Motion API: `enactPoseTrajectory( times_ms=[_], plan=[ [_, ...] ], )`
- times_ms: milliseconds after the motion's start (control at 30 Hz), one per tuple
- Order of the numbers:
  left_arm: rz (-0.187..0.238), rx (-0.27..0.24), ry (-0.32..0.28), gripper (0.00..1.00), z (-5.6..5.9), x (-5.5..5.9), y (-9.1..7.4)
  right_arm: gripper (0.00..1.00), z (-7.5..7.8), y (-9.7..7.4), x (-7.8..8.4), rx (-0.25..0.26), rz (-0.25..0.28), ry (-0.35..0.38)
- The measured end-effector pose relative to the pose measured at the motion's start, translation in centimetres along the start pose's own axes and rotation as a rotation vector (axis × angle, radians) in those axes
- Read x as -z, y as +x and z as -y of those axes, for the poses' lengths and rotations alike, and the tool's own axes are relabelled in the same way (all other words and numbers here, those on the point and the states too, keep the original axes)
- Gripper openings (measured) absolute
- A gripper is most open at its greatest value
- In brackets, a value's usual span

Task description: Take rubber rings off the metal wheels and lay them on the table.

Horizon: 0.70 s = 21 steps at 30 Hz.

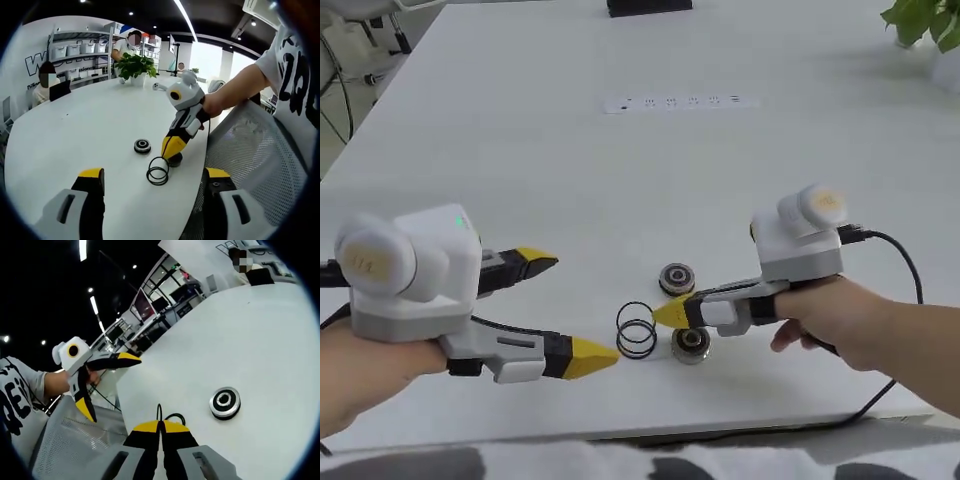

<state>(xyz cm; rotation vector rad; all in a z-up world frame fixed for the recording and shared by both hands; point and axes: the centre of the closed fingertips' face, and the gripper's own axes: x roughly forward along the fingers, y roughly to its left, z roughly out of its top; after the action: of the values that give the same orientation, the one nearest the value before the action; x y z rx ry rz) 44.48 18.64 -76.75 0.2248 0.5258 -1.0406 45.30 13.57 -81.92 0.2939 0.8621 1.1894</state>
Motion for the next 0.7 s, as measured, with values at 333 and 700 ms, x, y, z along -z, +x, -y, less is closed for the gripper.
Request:
enactPoseTrajectory(
  times_ms=[333,700],
  plan=[
    [-0.007,-0.001,-0.004,0.79,-0.1,0.3,0.0,0.00,0.5,0.7,0.9,0.014,-0.049,0.002],
    [-0.020,-0.003,-0.013,0.78,-0.3,0.9,0.0,0.00,1.2,0.8,1.5,0.051,-0.074,-0.016]
  ],
)
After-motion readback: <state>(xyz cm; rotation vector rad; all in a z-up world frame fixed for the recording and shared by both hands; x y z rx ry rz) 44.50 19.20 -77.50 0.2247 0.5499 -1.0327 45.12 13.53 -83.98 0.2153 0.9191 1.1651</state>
